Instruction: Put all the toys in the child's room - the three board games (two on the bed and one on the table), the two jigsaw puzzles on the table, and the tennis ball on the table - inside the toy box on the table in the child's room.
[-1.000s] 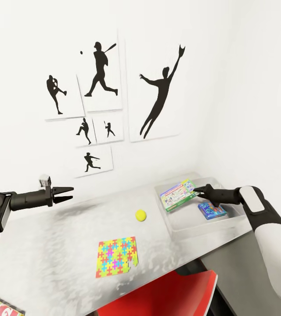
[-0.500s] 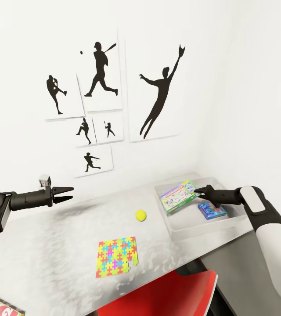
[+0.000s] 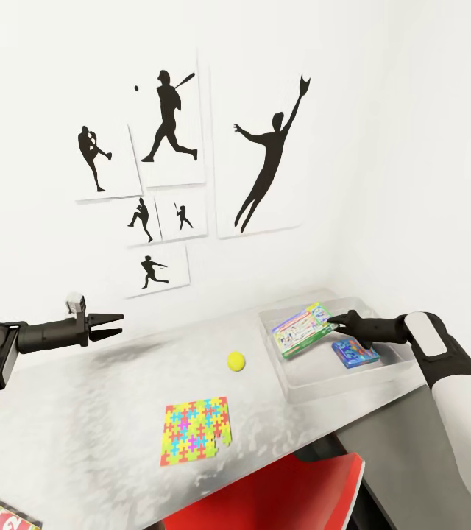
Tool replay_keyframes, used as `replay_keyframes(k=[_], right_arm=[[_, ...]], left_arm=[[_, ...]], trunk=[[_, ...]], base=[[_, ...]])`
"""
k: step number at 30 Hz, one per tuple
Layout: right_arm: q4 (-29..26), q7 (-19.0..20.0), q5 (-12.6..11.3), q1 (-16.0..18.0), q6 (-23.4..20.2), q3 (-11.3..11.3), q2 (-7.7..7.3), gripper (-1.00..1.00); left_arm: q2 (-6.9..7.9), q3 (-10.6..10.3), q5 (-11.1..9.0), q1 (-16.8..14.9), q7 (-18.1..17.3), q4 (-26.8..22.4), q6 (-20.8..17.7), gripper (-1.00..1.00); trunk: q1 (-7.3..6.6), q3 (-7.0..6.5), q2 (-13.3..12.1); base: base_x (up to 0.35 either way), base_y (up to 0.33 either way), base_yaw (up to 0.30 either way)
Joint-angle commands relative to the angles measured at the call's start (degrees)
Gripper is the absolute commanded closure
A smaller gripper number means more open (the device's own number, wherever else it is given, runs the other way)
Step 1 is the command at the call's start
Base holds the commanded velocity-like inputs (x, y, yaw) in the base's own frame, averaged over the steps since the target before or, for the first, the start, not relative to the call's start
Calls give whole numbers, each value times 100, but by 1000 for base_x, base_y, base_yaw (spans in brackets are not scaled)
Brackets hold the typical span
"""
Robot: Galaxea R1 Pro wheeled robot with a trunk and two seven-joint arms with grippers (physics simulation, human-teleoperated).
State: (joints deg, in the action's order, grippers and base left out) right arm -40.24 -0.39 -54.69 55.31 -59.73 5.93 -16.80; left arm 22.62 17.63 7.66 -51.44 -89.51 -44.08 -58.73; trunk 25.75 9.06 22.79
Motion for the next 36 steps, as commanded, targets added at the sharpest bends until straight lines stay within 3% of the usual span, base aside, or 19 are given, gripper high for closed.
replay_keyframes(k=[1, 36], right_arm=[[-2, -5, -6, 6, -27, 13, 1, 100], [201, -4, -6, 48, -27, 21, 1, 100]], left_arm=[[-3, 14, 60, -6, -49, -4, -59, -100], [-3, 13, 60, -6, -49, -4, -59, -100]], trunk=[[4, 12, 12], [4, 12, 12]], base=[[0, 0, 0], [0, 0, 0]])
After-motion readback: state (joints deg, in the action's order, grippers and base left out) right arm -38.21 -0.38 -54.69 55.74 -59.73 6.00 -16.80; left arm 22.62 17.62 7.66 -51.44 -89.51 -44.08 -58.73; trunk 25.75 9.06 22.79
